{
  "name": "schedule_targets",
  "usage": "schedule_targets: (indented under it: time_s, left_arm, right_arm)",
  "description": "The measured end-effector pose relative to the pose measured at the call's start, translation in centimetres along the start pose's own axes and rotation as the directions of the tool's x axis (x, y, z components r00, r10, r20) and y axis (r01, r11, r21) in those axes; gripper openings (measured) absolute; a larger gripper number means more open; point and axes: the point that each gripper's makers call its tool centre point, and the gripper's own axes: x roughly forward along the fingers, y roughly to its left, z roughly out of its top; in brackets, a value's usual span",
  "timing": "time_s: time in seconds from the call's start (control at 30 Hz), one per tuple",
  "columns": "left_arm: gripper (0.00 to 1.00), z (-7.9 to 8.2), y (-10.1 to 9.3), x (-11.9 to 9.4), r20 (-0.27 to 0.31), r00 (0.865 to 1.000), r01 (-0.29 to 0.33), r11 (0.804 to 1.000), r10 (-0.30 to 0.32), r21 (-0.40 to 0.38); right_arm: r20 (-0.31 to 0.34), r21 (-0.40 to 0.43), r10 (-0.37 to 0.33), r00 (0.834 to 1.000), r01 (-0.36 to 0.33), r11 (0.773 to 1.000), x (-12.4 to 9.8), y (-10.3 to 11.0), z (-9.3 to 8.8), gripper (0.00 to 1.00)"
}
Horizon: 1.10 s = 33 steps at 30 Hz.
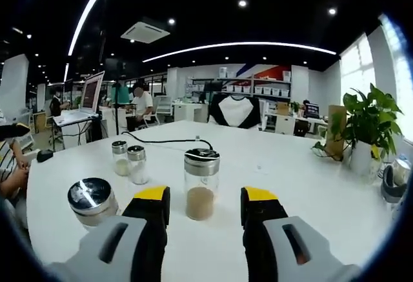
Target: Rotate the seasoning bottle until the label or dispensing opening points toward the visible target arrow and the bottle remains upright within the marked orientation range
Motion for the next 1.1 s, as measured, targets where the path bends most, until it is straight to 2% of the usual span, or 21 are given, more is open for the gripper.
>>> schedule_targets:
  time_s: [0.07, 0.23, 0.47, 0.57, 0.67, 0.73, 0.77, 0.93, 1.1]
  left_arm:
    - [0.96, -0.1, -0.1, 0.0, -0.003, 1.000, 0.002, 1.000, -0.002, 0.000]
    - [0.94, -0.1, -0.2, -0.2, -0.002, 1.000, 0.007, 1.000, -0.007, 0.008]
    - [0.94, -0.2, -0.1, -0.4, -0.004, 1.000, 0.000, 1.000, 0.000, 0.011]
    - [0.94, -0.2, -0.1, -0.4, -0.004, 1.000, -0.004, 1.000, 0.004, 0.005]
    - [0.95, -0.4, -0.2, -0.4, -0.010, 1.000, -0.003, 1.000, 0.003, 0.012]
    - [0.95, 0.1, -0.6, -0.4, 0.020, 1.000, 0.019, 1.000, -0.019, 0.001]
    - [0.95, 0.2, -0.6, -0.5, 0.025, 0.999, 0.022, 1.000, -0.022, -0.002]
    - [0.95, 1.0, -0.4, -0.6, 0.043, 0.999, 0.010, 1.000, -0.010, 0.009]
    - [0.95, 0.9, -0.1, -0.7, 0.040, 0.999, 0.003, 1.000, -0.004, 0.013]
  right_arm:
    - [0.002, -0.049, 0.016, 1.000, -0.016, 0.999, 0.6, 0.2, 0.0, 0.44]
    - [-0.014, -0.038, 0.014, 1.000, -0.015, 0.999, 1.8, 0.2, -0.5, 0.46]
    - [-0.013, 0.052, 0.023, 1.000, -0.023, 0.998, 3.2, -0.5, -1.3, 0.45]
    - [-0.023, 0.050, 0.031, 0.999, -0.030, 0.998, 3.9, -0.2, -1.5, 0.45]
    - [-0.006, 0.050, 0.043, 0.999, -0.043, 0.998, 4.8, 0.0, -1.0, 0.45]
    - [0.016, 0.058, 0.064, 0.998, -0.065, 0.996, 5.2, 0.3, -0.7, 0.45]
    - [0.020, 0.032, 0.065, 0.998, -0.065, 0.997, 5.5, 0.4, -0.7, 0.45]
    - [0.001, 0.025, 0.058, 0.998, -0.058, 0.998, 6.6, 0.2, -1.1, 0.48]
    - [-0.016, 0.034, 0.050, 0.999, -0.049, 0.998, 7.6, 0.0, -1.3, 0.49]
